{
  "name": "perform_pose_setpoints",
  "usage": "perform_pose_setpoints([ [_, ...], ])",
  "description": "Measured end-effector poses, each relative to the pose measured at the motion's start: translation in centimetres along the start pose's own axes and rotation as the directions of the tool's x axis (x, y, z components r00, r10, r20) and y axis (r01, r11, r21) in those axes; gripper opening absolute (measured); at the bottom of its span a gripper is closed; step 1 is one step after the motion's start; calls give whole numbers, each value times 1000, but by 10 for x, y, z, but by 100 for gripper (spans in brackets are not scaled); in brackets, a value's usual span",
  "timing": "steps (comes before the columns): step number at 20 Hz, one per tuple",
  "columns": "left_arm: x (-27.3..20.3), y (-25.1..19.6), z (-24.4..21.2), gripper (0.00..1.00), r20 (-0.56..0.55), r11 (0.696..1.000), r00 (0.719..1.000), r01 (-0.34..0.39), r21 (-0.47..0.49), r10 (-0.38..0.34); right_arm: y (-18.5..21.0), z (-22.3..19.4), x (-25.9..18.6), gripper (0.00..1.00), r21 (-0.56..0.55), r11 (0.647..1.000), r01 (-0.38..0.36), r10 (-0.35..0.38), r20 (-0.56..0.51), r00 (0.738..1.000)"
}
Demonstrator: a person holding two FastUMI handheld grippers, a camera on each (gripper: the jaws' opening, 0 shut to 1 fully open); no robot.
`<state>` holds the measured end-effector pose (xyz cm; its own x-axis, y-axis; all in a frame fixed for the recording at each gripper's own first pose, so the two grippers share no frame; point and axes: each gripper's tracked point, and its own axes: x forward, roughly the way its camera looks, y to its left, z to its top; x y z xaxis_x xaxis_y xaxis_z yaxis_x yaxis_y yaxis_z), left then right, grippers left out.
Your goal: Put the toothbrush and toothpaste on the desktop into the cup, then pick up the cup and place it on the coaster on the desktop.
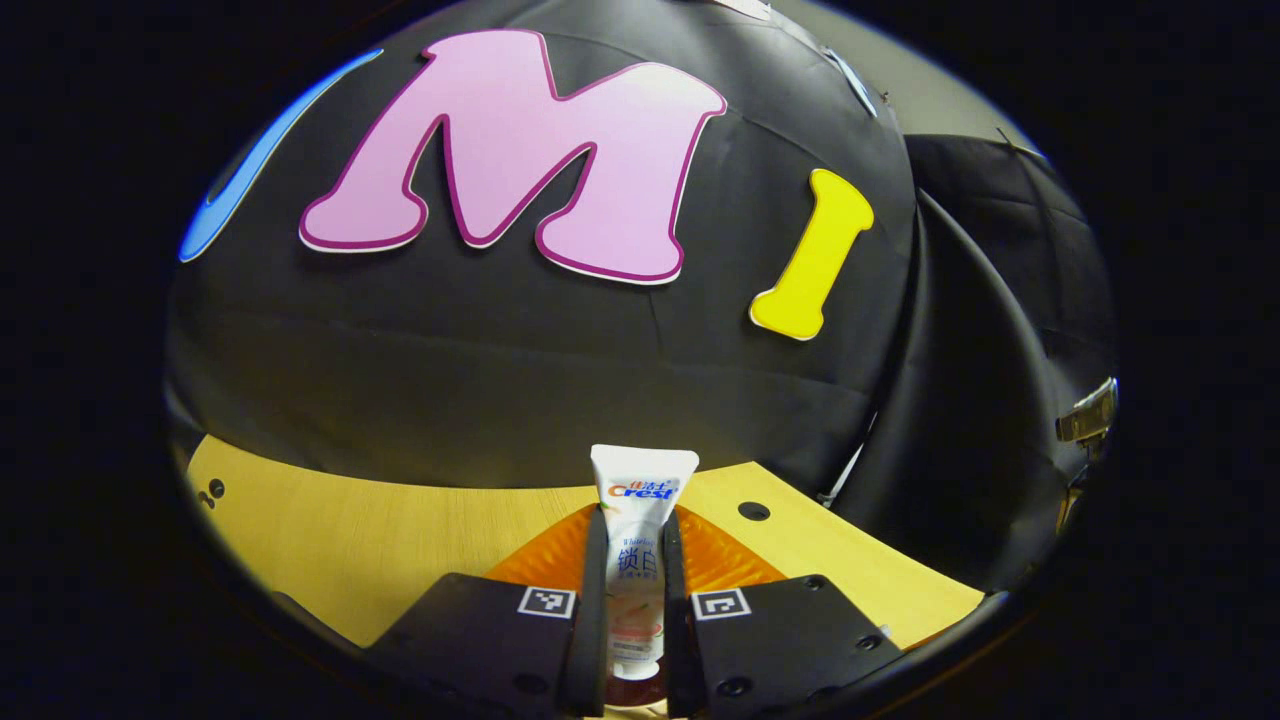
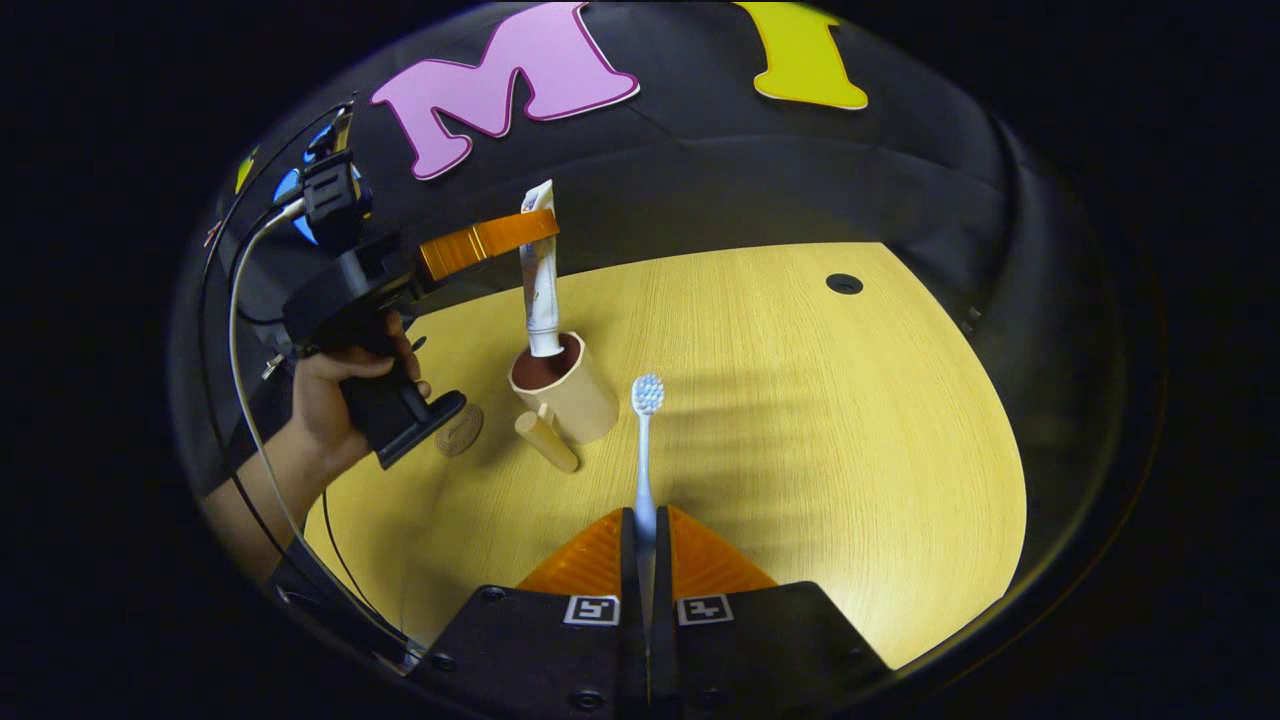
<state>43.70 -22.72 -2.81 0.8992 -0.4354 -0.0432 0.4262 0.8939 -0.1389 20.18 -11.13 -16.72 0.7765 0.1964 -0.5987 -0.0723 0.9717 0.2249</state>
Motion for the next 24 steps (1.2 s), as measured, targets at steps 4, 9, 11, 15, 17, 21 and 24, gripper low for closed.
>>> perform_pose_setpoints([
  [4,0,6,-38,30,-39,1000,999,10,8,-10,0,3,6,6,0,1000,-13,13,10,1000],
  [9,-6,7,-69,35,-55,999,998,-14,51,17,4,11,12,6,-13,999,-33,33,29,999],
  [11,-8,9,-78,40,-65,997,997,-30,69,34,7,14,14,6,-24,999,-42,43,40,998],
  [15,-23,16,-66,75,-38,996,996,-77,50,79,17,25,16,6,-52,996,-67,70,66,995],
  [17,-40,20,-52,99,-13,994,995,-101,32,101,24,36,16,6,-56,995,-81,86,93,992],
  [21,-85,32,-24,98,29,985,985,-173,18,172,40,62,14,6,-67,991,-113,122,153,981],
  [24,-125,42,-16,98,39,975,974,-221,-31,222,57,86,13,6,-90,986,-139,155,196,968],
])
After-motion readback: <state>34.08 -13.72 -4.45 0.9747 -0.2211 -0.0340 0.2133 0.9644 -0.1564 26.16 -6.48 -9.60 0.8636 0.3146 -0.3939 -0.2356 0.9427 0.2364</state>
